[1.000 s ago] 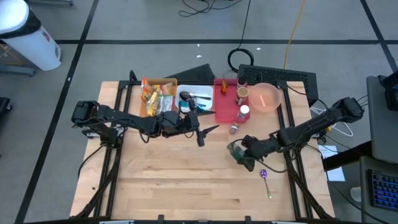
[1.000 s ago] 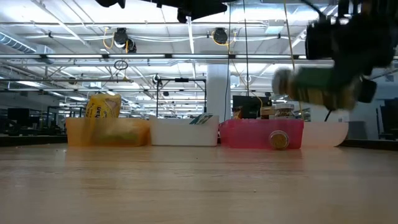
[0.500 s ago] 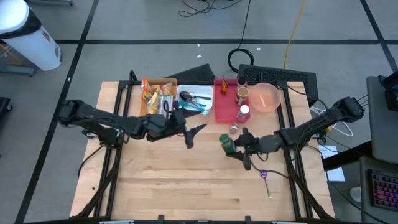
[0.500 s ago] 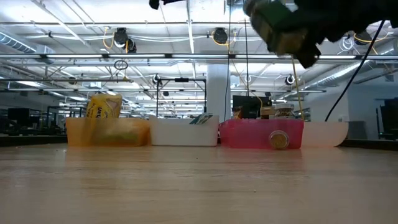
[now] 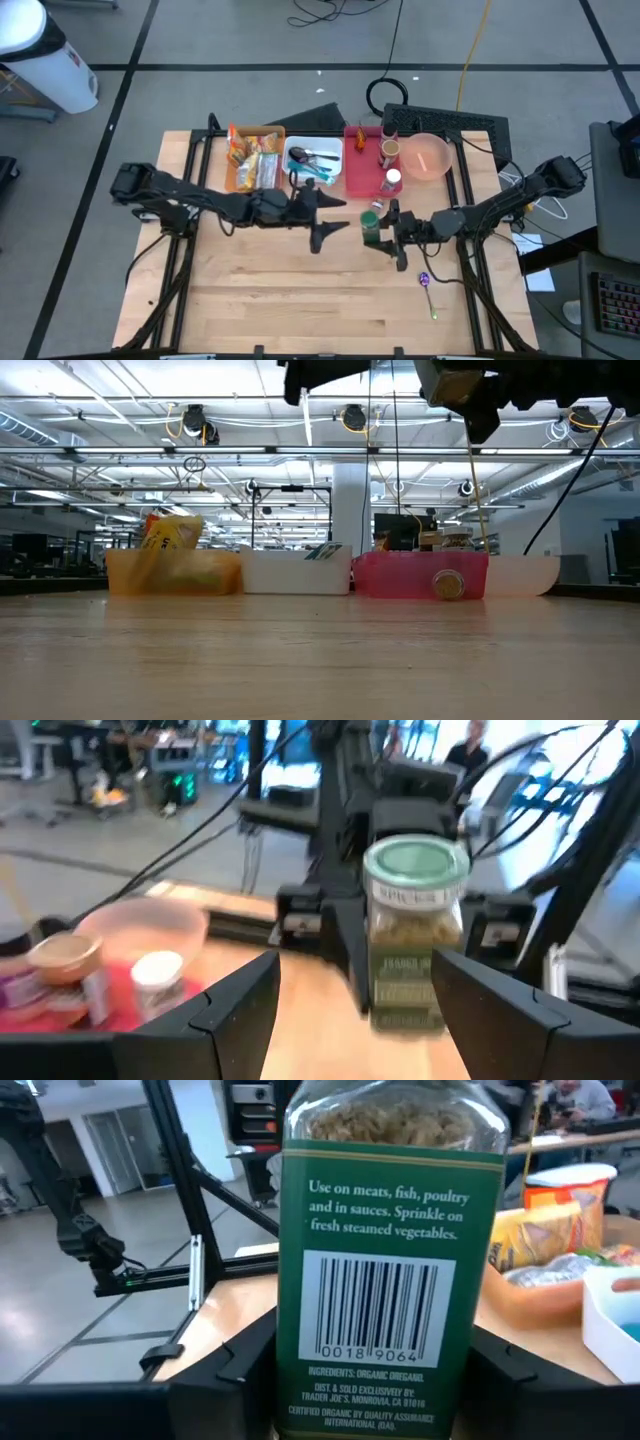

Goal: Pick & Place Food Item
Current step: Put the green seasoning bottle into the red bin

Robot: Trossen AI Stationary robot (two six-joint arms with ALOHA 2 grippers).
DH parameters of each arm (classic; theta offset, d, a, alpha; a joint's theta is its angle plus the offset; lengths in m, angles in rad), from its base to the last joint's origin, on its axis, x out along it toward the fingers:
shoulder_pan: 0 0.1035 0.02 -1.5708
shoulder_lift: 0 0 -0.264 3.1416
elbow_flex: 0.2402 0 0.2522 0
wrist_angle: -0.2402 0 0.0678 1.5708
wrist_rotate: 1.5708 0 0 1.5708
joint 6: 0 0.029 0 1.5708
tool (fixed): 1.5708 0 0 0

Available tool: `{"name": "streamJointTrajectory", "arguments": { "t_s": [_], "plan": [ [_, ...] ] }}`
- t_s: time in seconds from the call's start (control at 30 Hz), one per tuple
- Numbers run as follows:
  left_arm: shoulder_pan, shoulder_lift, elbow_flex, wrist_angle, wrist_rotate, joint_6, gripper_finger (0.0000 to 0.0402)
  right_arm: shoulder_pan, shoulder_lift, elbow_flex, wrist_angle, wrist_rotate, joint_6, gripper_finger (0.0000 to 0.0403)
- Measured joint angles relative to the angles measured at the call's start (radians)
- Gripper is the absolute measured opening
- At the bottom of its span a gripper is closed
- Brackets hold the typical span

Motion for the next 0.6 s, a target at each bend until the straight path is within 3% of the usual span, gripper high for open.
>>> {"name": "streamJointTrajectory", "arguments": {
  "t_s": [0.13,0.3,0.6],
  "plan": [
    [0.01,0.057,0.0,0.132,0.06,0.004,0.0267,0.0,0.0,0.0,0.022,-0.002,-0.027,0.0188],
    [0.021,0.098,0.0,0.182,0.142,-0.002,0.0267,-0.006,0.0,-0.001,0.032,-0.002,-0.035,0.0188],
    [0.02,0.116,0.0,0.22,0.146,0.007,0.0267,-0.018,0.0,0.0,0.035,-0.003,-0.03,0.0188]
  ]
}}
